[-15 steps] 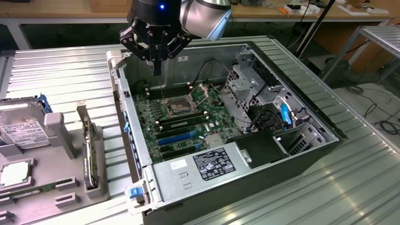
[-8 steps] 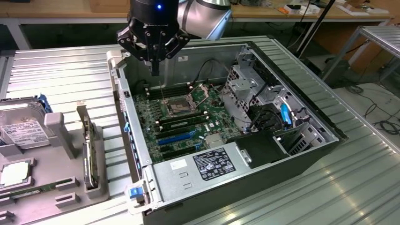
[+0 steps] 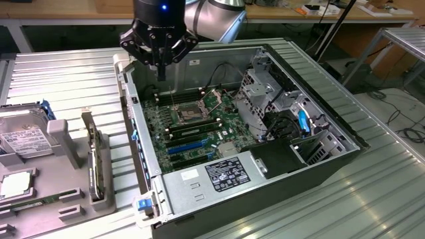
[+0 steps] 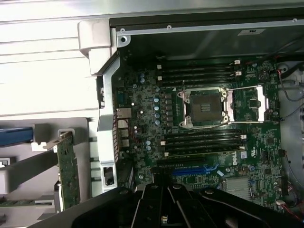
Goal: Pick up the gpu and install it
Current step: 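Reach for the gpu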
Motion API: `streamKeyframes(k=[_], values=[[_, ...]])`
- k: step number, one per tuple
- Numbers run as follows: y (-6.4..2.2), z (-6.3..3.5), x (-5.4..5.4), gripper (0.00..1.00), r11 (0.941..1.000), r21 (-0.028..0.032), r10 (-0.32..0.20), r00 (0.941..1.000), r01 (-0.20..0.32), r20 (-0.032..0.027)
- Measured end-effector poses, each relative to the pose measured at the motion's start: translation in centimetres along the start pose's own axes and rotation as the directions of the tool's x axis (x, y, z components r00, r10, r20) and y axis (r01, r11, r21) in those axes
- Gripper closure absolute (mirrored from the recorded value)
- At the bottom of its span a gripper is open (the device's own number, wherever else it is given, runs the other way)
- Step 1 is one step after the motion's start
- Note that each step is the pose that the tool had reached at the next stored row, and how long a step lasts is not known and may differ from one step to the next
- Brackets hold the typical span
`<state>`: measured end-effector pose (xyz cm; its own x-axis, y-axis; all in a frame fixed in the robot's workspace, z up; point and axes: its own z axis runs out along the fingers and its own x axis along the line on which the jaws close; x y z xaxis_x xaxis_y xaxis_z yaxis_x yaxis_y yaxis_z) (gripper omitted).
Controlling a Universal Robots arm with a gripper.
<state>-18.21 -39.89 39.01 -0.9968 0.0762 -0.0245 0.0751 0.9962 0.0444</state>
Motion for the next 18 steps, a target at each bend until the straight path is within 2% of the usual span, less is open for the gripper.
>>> streamKeyframes(k=[10,18], values=[[-0.07,-0.02,0.9,0.89,1.0000,0.0001,0.000,1.0000,0.000,-0.0001],[-0.16,-0.05,2.2,0.89,1.0000,0.0001,0.000,1.0000,0.000,-0.0001]])
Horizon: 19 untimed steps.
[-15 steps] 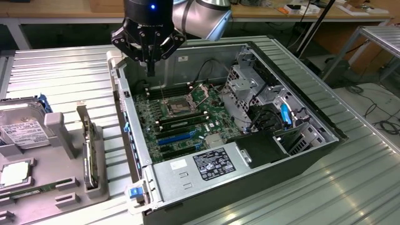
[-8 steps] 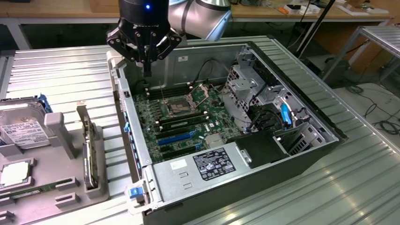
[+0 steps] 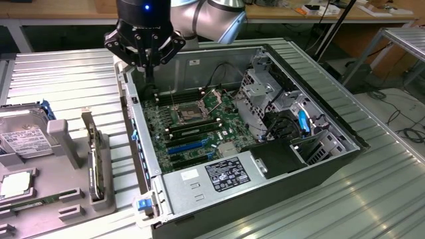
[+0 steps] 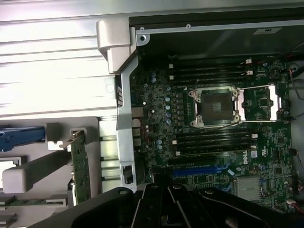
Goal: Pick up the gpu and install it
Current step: 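Reach for the gpu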
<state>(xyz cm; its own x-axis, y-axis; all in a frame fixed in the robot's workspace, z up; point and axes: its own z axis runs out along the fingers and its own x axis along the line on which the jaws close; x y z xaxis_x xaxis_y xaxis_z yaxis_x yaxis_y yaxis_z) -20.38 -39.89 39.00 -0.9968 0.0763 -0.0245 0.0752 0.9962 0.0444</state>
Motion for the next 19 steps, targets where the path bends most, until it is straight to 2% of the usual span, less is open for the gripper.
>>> streamKeyframes(k=[12,19], values=[[-0.15,-0.04,2.0,0.89,1.0000,-0.0001,0.000,1.0000,0.000,0.0000],[-0.27,-0.07,3.5,0.89,1.0000,0.0000,0.000,1.0000,0.000,0.0000]])
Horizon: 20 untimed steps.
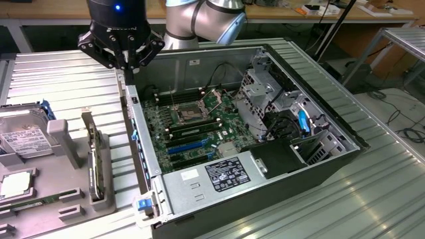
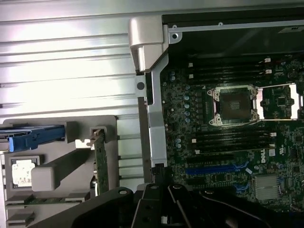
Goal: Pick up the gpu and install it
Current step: 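Reach for the gpu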
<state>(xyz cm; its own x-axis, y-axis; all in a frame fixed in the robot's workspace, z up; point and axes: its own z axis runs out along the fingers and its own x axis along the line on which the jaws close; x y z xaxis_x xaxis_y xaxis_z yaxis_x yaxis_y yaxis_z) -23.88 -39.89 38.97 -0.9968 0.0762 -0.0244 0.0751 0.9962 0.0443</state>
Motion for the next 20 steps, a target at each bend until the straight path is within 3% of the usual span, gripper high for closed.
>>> streamKeyframes(k=[20], values=[[-0.28,-0.06,3.6,0.89,1.0000,0.0000,0.000,1.0000,0.000,0.0000]])
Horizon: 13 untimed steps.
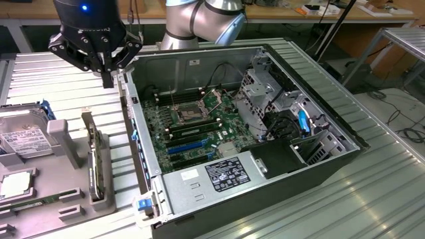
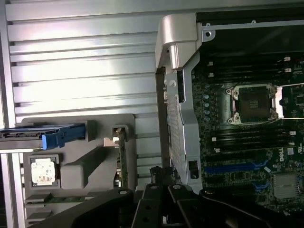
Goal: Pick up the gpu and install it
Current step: 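Reach for the gpu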
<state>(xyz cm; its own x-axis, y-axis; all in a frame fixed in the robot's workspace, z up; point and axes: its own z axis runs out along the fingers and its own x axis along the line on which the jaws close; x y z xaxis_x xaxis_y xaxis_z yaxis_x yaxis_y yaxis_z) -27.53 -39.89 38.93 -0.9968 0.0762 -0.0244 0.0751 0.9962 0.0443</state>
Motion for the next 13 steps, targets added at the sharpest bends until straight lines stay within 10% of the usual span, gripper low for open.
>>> streamKeyframes(k=[13], values=[[-0.32,-0.04,1.9,0.89,1.0000,0.0000,0.000,1.0000,0.000,-0.0001]])
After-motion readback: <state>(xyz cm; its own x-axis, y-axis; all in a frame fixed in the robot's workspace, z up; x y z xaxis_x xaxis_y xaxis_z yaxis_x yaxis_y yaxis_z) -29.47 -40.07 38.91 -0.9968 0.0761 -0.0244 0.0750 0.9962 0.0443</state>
